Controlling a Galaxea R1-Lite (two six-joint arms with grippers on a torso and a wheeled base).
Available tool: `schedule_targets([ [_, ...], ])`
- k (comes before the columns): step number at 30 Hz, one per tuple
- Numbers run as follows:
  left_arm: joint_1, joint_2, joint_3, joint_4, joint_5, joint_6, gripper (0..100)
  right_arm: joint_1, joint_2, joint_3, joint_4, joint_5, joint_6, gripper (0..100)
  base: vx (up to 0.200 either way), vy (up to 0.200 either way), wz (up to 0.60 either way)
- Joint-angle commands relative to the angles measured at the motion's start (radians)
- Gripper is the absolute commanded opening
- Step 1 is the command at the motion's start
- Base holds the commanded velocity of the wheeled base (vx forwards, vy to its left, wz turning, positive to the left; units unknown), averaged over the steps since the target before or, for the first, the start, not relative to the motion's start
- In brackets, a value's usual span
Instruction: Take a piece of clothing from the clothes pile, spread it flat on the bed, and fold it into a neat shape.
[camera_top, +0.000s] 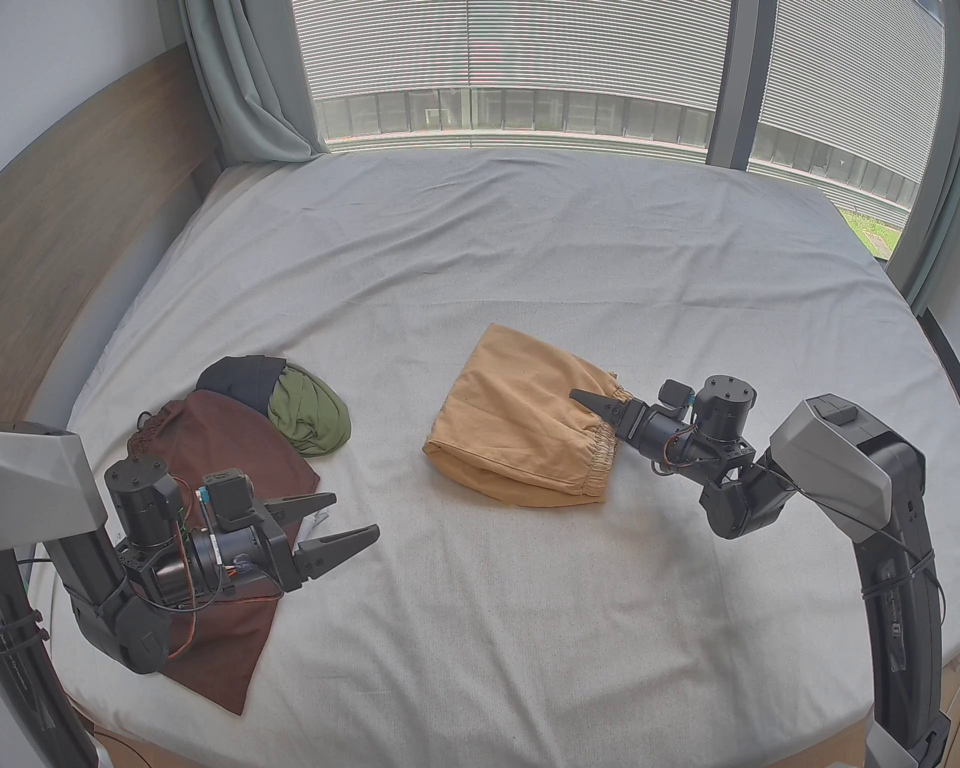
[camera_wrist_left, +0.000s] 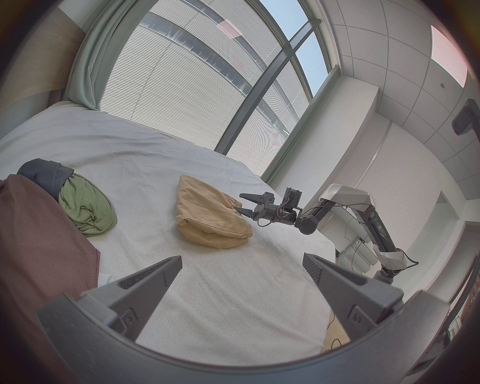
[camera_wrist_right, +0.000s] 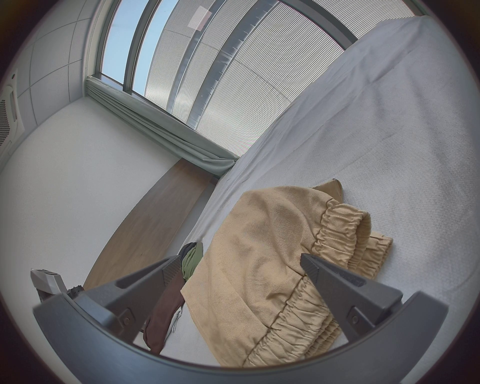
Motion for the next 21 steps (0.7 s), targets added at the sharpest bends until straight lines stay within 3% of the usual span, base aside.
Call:
schedule_targets([
  [1, -0.003, 0.000, 0.001, -0.001, 0.000, -0.001, 100, 0.005, -0.023, 0.042, -0.026, -0.009, -0.002, 100, 0.000, 0.000, 0.00],
  [9, -0.015, -0.081, 0.011, -0.001, 0.000, -0.001, 100, 0.031, -0.265, 0.300, -0.123, -0.012, -0.055, 100, 0.000, 0.000, 0.00],
  [18, -0.078, -0.277, 0.133, 0.001, -0.002, 0.004, 100, 0.094, -0.498, 0.670, -0.241, -0.014, -0.249, 100, 0.000, 0.000, 0.00],
  [21, -0.118, -0.337, 0.196, -0.001, -0.005, 0.014, 100, 0.109, -0.578, 0.820, -0.253, -0.014, -0.355, 100, 0.000, 0.000, 0.00],
])
